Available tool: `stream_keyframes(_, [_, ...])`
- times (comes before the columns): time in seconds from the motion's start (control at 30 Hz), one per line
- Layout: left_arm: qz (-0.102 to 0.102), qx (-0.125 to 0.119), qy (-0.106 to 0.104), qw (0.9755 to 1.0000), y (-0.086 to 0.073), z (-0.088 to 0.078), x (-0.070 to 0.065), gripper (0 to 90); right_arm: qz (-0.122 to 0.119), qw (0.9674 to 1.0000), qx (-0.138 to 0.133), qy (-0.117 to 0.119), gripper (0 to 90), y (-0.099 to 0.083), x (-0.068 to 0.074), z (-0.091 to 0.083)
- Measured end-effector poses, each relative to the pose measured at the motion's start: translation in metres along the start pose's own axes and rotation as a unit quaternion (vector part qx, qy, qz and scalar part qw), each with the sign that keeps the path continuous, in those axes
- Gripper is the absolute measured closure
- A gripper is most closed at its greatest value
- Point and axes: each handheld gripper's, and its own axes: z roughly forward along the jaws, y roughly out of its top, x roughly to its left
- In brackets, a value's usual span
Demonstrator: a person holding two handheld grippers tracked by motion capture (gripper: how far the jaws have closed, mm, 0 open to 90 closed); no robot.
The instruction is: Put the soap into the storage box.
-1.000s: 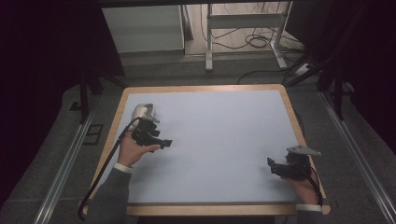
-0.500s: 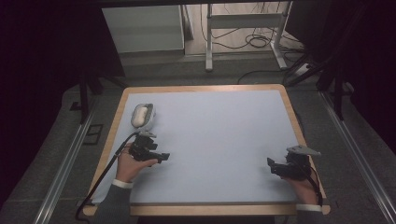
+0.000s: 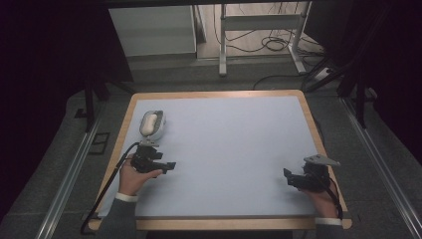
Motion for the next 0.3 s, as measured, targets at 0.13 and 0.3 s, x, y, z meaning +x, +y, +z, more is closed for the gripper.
stream_keyframes(0.13, [0.002, 0.004, -0.001, 1.0, -0.0011, 0.001, 0.0008, 27.2, 0.0, 1.0, -0.001, -0.001, 11.1, 0.0, 0.0, 0.0004])
stream_keyframes(0.3, [0.0, 0.003, -0.003, 1.0, -0.0016, 0.0025, 0.0004, 27.2, 0.0, 1.0, -0.004, 0.006, 11.1, 0.0024, 0.0024, -0.0006])
